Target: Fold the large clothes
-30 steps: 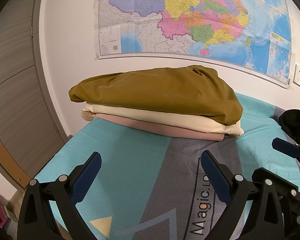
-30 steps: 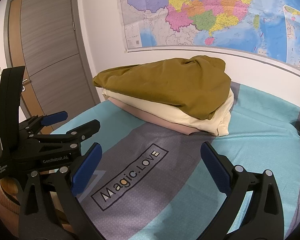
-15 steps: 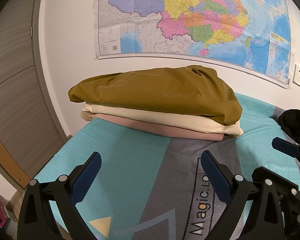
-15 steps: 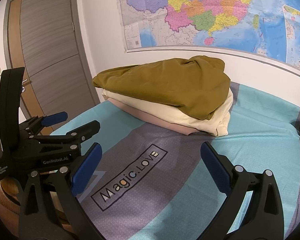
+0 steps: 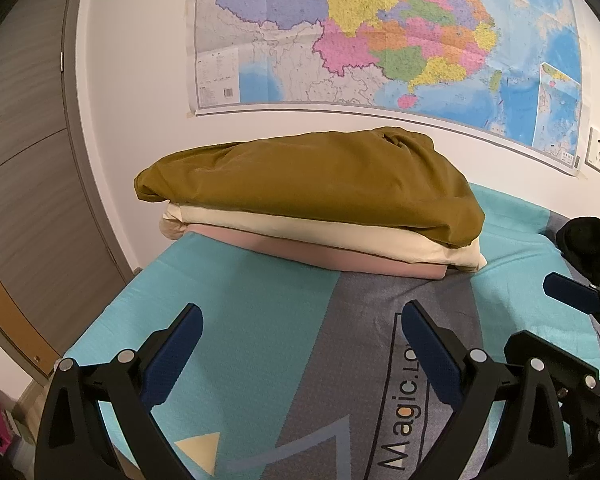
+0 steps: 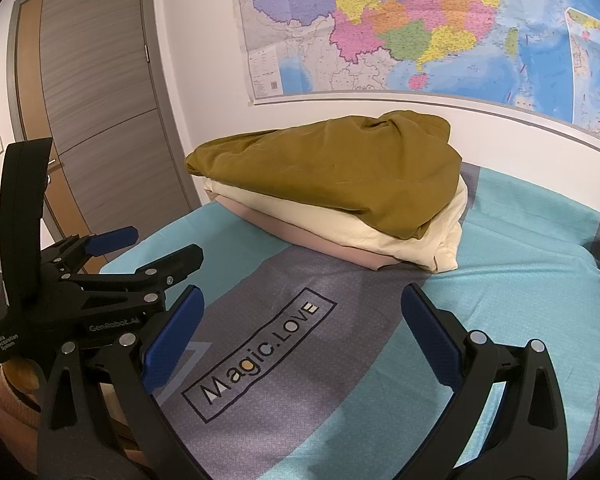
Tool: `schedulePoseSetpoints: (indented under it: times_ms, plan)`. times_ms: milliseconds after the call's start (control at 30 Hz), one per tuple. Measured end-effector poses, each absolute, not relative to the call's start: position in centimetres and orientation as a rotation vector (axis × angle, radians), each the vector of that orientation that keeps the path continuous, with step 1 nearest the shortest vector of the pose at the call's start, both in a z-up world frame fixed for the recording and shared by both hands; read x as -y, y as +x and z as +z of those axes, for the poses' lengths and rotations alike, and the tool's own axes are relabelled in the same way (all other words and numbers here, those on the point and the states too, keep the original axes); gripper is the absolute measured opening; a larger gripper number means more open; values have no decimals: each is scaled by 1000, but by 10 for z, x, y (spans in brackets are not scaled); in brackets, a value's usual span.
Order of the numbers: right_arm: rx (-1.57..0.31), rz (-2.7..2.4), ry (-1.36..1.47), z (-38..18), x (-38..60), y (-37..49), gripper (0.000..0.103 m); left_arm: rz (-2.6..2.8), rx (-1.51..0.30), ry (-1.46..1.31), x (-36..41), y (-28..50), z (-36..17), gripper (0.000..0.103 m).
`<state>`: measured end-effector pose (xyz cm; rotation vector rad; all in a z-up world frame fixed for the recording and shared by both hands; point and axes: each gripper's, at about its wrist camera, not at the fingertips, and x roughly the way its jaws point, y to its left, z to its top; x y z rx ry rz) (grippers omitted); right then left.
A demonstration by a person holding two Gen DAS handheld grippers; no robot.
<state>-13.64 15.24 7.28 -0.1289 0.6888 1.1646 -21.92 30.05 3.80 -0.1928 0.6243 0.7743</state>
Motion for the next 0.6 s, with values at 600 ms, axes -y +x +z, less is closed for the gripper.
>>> schedulePoseSetpoints:
  times_ms: [600]
  plan:
    - [-718, 1069, -74, 65, -111, -118, 97, 636, -674, -261, -288, -186, 23, 96]
